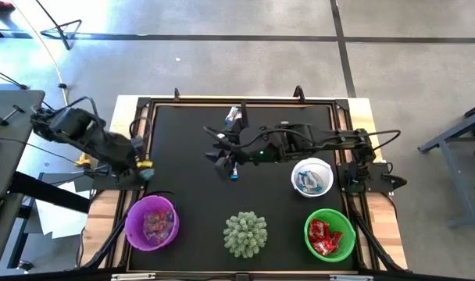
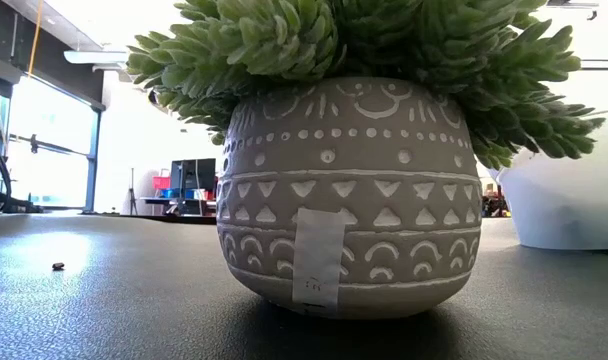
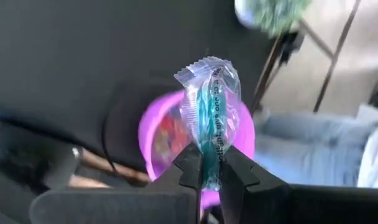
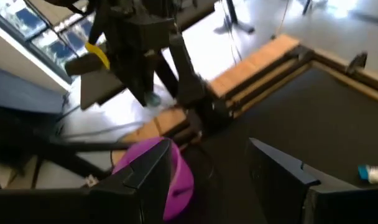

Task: Sort candy
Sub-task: Put the transparent candy wrapper into the purple bucket

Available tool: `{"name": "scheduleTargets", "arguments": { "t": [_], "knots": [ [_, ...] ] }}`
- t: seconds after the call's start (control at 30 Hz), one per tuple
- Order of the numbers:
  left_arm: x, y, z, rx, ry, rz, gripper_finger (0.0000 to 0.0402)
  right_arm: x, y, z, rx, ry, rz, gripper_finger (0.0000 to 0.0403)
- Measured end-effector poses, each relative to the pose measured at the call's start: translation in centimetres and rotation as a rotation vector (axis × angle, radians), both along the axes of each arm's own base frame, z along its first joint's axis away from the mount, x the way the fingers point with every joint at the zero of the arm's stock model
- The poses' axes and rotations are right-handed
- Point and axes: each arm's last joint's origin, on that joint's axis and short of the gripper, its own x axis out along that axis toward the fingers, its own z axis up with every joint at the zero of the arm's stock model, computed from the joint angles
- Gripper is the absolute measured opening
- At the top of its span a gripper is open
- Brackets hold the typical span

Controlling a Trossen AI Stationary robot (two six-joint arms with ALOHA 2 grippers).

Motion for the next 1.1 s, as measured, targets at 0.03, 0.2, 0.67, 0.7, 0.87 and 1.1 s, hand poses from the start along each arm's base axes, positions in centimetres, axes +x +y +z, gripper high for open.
{"name": "scheduleTargets", "arguments": {
  "t": [0.03, 0.2, 0.67, 0.7, 0.87, 1.1],
  "knots": [
    [0.0, -0.3, -0.4, -0.012, 0.025, -0.014, 0.0017, -0.1, 0.1, -0.1, 0.01, 0.015, 0.007, 0.0201],
    [0.9, -2.0, -3.0, -0.084, 0.132, -0.1, 0.0032, -0.5, 0.4, -0.8, 0.025, 0.09, 0.006, 0.0201],
    [3.1, -5.0, -6.3, -0.226, 0.174, -0.222, 0.0102, -0.6, 0.6, -1.1, 0.026, 0.116, 0.024, 0.0201],
    [3.3, -5.1, -6.1, -0.237, 0.15, -0.22, 0.0103, -0.6, 0.6, -1.1, 0.026, 0.116, 0.024, 0.0201],
    [3.6, -5.3, -5.9, -0.263, 0.114, -0.21, 0.0103, -0.7, 0.6, -1.1, 0.025, 0.124, 0.025, 0.0201],
    [4.3, -4.5, -6.1, -0.045, -0.038, -0.226, 0.0104, -0.7, 0.6, -1.3, 0.023, 0.14, 0.023, 0.0201]
  ]
}}
